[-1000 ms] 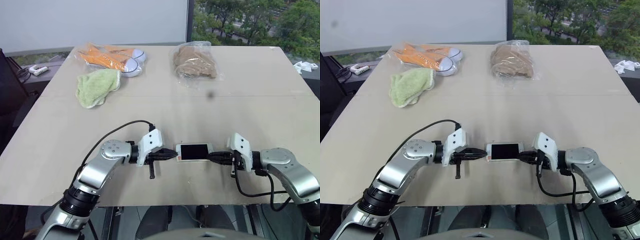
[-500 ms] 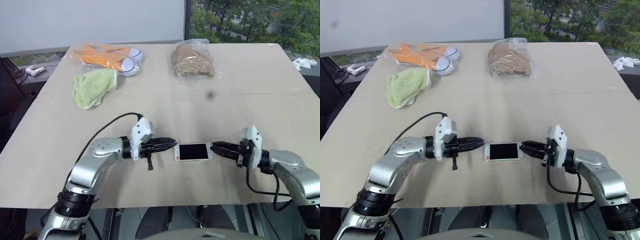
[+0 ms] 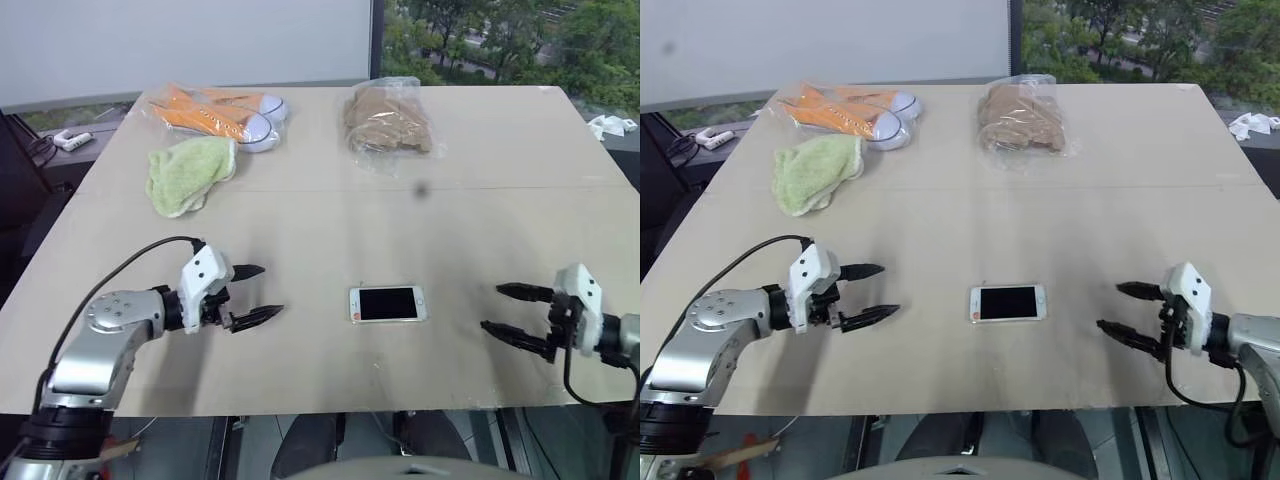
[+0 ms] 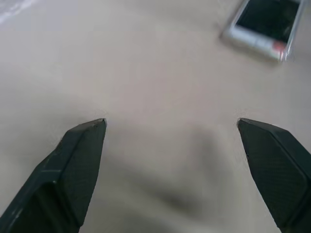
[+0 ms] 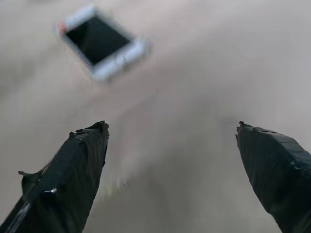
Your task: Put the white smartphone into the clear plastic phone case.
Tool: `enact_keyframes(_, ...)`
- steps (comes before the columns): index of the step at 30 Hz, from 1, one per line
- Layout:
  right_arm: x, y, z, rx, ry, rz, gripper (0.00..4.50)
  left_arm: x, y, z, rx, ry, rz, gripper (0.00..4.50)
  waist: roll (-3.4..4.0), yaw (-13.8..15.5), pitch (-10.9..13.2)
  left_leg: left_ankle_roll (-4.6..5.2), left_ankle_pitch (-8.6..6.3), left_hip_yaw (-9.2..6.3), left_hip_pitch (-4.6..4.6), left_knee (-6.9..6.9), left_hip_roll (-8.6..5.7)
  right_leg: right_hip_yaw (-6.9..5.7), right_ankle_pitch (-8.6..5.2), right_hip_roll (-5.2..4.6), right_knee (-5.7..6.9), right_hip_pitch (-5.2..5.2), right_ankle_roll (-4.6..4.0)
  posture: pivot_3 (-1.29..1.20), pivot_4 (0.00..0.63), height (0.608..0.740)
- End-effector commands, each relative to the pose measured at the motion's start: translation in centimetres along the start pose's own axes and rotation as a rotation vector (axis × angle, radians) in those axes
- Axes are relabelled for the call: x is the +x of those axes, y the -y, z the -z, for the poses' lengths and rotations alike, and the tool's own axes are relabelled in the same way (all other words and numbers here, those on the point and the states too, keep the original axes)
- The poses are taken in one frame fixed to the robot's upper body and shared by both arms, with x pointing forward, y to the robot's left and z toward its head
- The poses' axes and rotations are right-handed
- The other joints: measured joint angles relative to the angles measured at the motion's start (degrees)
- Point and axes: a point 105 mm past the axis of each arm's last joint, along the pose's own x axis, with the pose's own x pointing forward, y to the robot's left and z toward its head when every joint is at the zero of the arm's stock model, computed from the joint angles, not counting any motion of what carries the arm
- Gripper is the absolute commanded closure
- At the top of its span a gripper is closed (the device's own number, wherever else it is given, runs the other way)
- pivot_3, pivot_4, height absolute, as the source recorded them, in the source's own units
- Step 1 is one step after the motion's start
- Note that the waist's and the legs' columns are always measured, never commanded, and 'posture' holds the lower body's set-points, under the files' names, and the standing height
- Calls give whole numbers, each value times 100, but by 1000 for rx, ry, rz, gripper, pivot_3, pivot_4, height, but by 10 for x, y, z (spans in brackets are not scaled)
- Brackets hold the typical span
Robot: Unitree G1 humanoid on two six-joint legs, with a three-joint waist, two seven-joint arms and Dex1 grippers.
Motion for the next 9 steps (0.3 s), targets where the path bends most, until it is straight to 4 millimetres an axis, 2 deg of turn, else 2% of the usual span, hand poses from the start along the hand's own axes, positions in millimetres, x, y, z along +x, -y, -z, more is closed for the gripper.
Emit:
enact_keyframes(1, -12, 2, -5, -38, -3, -2, 0, -7, 3, -3, 65, -9, 35, 29, 0, 0, 0, 0, 0, 0, 0, -2, 1, 0, 0, 0, 0, 0, 0, 0, 150, 740)
enact_keyframes(9, -21, 6, -4, -51, -17, 20, 0, -7, 11, -4, 120, -42, 81, 29, 0, 0, 2, 1, -1, 3, 0, -6, 4, 2, 0, 0, 1, -3, 0, 0, 150, 740)
